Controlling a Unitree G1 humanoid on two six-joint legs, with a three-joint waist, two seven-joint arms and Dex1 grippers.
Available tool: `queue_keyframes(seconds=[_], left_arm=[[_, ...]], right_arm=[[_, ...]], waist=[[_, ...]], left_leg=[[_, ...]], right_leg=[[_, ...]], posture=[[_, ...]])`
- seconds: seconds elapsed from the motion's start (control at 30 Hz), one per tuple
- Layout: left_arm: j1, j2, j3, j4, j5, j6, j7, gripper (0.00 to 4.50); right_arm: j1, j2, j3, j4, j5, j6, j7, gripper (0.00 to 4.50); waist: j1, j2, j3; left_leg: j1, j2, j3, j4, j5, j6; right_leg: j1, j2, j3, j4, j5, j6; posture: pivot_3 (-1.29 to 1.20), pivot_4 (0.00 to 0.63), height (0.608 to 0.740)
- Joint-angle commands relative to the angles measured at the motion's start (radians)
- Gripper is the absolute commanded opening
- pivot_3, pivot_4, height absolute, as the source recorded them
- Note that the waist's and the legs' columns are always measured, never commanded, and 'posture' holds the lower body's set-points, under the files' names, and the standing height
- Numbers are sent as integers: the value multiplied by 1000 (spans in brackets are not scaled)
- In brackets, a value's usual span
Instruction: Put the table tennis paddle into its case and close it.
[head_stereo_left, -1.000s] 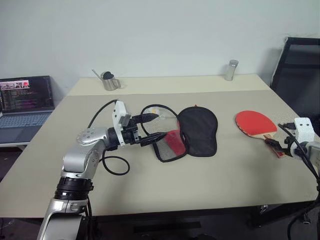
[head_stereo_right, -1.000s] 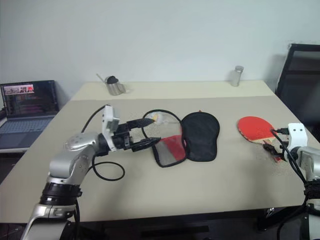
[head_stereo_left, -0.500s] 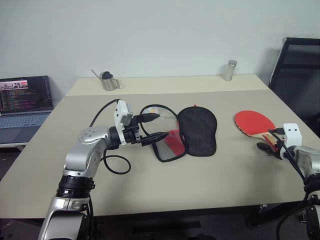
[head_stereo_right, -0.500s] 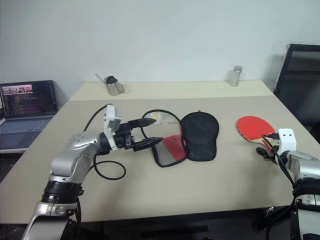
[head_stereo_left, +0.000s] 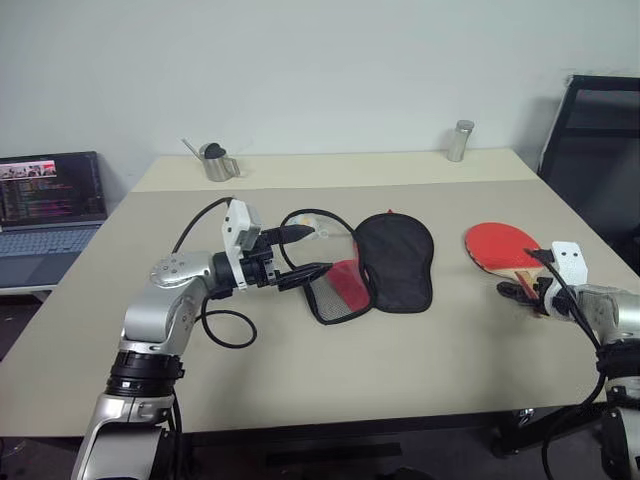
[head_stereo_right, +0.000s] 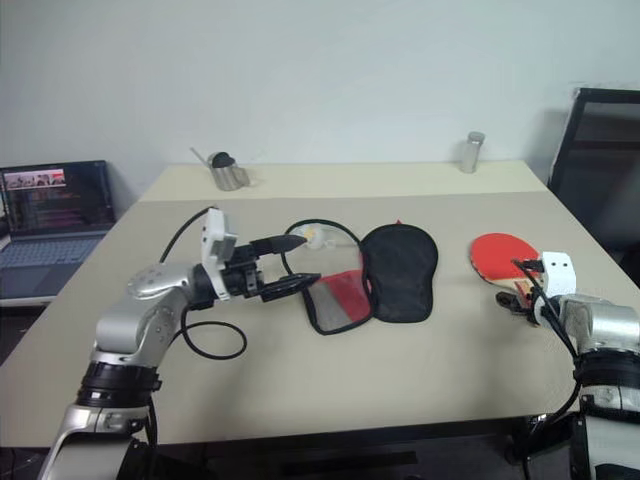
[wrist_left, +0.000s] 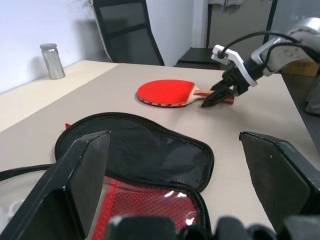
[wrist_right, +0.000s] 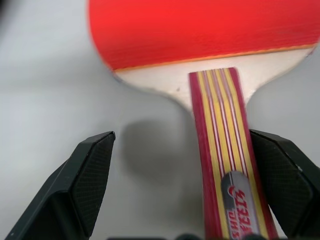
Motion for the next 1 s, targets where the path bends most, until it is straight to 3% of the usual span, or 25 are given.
queue_keyframes(seconds=[0.03, 0.23, 0.53, 0.8, 0.9, 1.0], left_arm=[[-10, 15, 27, -15, -2, -26, 2, 4500], [-19, 10, 20, -1, 0, -36, -3, 4500], [-28, 4, 15, 11, 8, -52, 0, 4500], [-13, 9, 21, -1, 11, -53, 5, 4500], [-11, 11, 23, -2, 12, -53, 6, 4500], [-7, 14, 26, -4, 13, -53, 7, 4500]], right_arm=[[36, 40, -41, -177, 54, 125, -44, 4483], [60, 86, -12, -273, 28, 108, -99, 4483], [-19, 126, 33, -18, -91, -162, -211, 4483], [-72, 143, 42, 111, -117, -234, -235, 4483], [-78, 143, 44, 120, -117, -217, -237, 3968], [-79, 147, 35, 121, -104, -194, -241, 2991]], waist=[[0, 0, 0], [0, 0, 0], [-1, 0, 0], [-3, -1, -1], [-3, -1, -1], [-3, -3, -2]], left_leg=[[0, 0, 0, 0, 0, 0], [0, 0, 0, 0, 0, 0], [0, 0, 0, 0, 0, 0], [1, 0, 1, 0, 0, 0], [1, 0, 2, 1, 0, 0], [2, 0, 3, 1, 0, 0]], right_leg=[[0, 0, 0, 0, 0, 0], [0, 0, 0, 0, 0, 0], [0, 0, 1, 0, 0, 0], [0, 0, 2, 0, 0, 1], [0, 0, 4, 1, 1, 2], [0, 2, 8, 1, 1, 2]], posture=[[0, 150, 740], [0, 150, 740], [0, 150, 740], [0, 150, 740], [0, 150, 740], [0, 150, 740]])
